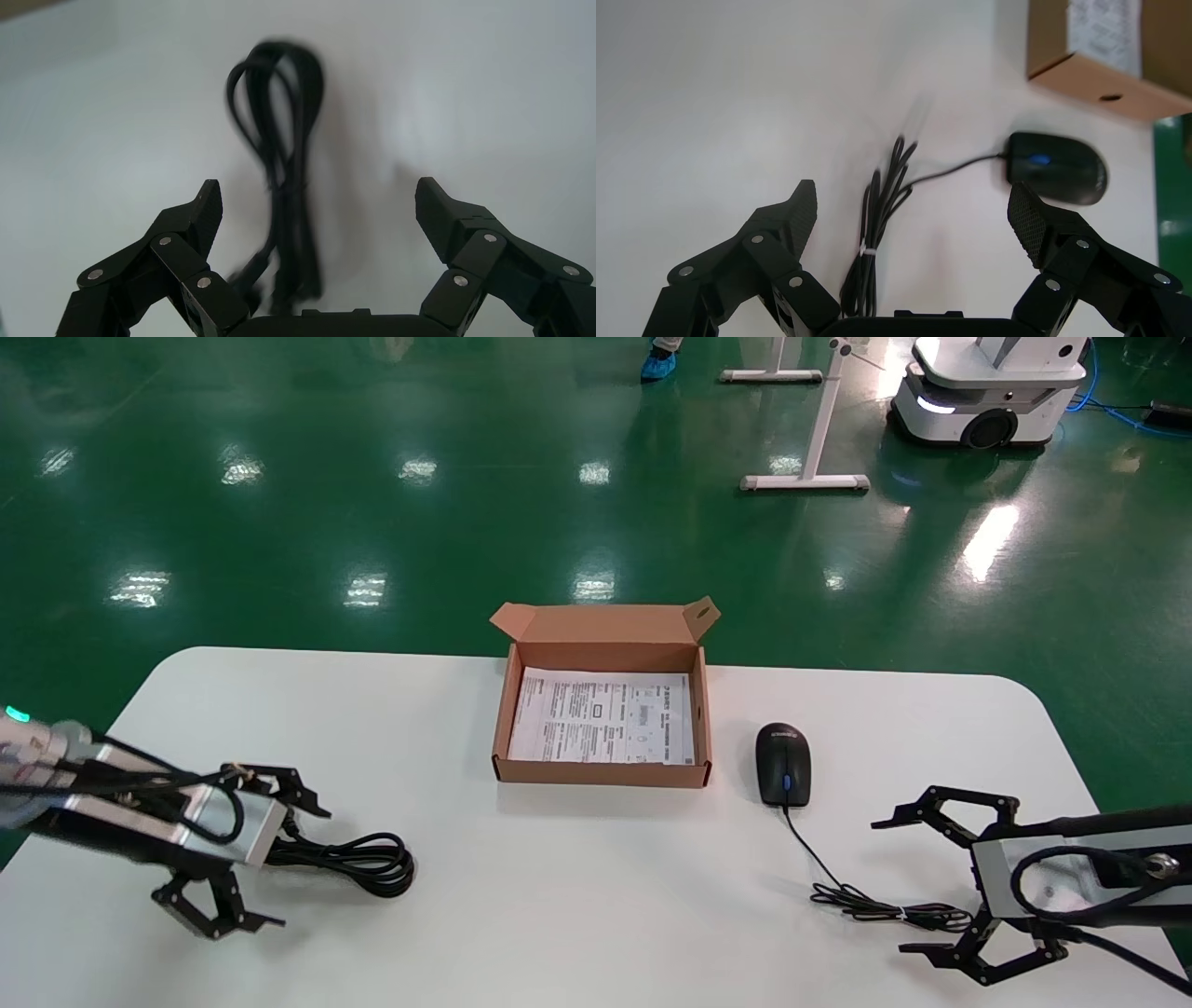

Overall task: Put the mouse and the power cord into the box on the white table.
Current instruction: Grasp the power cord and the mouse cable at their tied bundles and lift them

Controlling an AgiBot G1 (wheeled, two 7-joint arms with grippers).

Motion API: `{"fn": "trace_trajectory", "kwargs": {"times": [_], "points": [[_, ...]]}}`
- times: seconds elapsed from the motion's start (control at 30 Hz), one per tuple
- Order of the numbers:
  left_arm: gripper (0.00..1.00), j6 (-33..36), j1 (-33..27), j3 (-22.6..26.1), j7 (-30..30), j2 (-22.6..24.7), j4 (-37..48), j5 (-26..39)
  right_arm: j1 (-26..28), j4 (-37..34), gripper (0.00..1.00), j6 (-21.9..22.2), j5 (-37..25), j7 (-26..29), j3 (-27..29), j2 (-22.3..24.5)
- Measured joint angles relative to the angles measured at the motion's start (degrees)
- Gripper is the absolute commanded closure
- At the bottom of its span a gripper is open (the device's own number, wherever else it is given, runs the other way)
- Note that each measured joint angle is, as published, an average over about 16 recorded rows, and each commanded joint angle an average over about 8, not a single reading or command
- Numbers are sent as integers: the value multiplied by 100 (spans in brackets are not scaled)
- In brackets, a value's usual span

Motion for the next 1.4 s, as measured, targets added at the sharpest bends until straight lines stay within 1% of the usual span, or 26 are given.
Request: {"fn": "trace_trajectory", "kwargs": {"times": [0.23,0.53,0.57,0.6,0.63,0.8,0.83,0.87,0.9,1.4], "points": [[0,-111,-420,322,943,564,1376,455,334,-824,0,-23,-304,-566,-390,-252],[0,-207,-615,440,1772,1005,2626,601,645,-1686,0,-34,-388,-1032,-762,-563],[7,-213,-625,442,1837,1036,2727,601,675,-1768,0,-36,-391,-1074,-796,-599],[19,-218,-633,443,1892,1061,2815,600,700,-1840,0,-38,-391,-1110,-826,-631],[32,-224,-641,445,1945,1086,2905,600,727,-1916,10,-40,-394,-1149,-859,-665],[94,-261,-679,450,2134,1179,3231,598,830,-2212,72,-54,-403,-1301,-997,-807],[100,-267,-685,450,2158,1191,3273,598,845,-2252,85,-57,-406,-1323,-1017,-828],[100,-273,-691,450,2180,1202,3309,597,859,-2287,97,-59,-408,-1343,-1036,-846],[100,-278,-696,449,2198,1210,3340,596,871,-2317,100,-62,-411,-1361,-1052,-861],[100,-290,-703,445,2228,1219,3370,590,888,-2352,100,-75,-419,-1393,-1076,-884]]}}
